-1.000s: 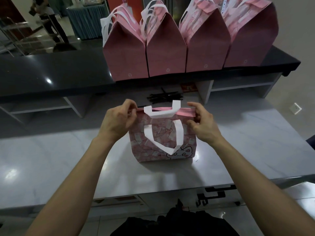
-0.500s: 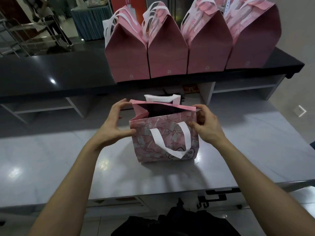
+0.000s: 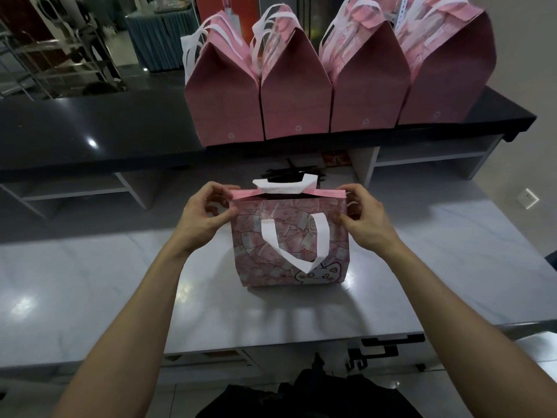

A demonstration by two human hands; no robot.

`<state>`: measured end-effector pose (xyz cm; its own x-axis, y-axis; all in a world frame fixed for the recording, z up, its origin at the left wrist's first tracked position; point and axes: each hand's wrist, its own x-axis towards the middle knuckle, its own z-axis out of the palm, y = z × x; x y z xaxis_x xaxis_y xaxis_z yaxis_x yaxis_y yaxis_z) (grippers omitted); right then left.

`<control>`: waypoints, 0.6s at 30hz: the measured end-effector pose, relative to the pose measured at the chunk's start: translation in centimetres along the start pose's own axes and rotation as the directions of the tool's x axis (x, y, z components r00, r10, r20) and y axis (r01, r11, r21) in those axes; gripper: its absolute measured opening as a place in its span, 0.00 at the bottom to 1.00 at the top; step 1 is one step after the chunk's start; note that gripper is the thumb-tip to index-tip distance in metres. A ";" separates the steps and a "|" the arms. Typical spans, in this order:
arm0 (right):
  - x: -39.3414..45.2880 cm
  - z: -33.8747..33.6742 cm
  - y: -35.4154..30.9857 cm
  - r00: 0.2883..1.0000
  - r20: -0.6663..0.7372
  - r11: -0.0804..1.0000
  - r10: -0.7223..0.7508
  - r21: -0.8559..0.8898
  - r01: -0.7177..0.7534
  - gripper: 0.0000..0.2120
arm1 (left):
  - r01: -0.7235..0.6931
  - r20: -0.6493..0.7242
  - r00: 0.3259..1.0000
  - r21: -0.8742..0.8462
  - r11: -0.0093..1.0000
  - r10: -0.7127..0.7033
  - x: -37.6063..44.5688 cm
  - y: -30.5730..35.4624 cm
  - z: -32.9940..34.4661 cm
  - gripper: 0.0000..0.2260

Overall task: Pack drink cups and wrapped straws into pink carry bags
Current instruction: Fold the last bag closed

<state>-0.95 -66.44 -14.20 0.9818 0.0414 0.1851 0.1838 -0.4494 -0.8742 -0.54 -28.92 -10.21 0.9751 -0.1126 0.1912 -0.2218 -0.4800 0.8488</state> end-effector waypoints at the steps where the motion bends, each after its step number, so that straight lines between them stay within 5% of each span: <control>1: 0.1 0.0 0.0 1.000 0.004 1.000 0.005 0.000 -0.005 0.18 | 0.004 0.002 1.000 -0.020 1.000 -0.004 0.1 0.0 0.1 0.15; 5: 0.2 0.1 0.0 1.000 0.008 1.000 0.013 -0.025 -0.013 0.18 | 0.032 -0.015 0.999 -0.060 0.998 -0.033 0.3 0.1 0.5 0.21; 18: 0.1 0.2 0.0 0.998 -0.038 0.999 -0.045 -0.018 0.045 0.23 | -0.025 -0.045 0.999 -0.006 1.000 0.025 0.2 -0.7 0.8 0.09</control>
<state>-0.81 -66.26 -14.30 0.9700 0.0279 0.2415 0.2266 -0.4632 -0.8568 -0.20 -29.29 -11.14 0.9685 -0.0854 0.2339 -0.2461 -0.4720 0.8466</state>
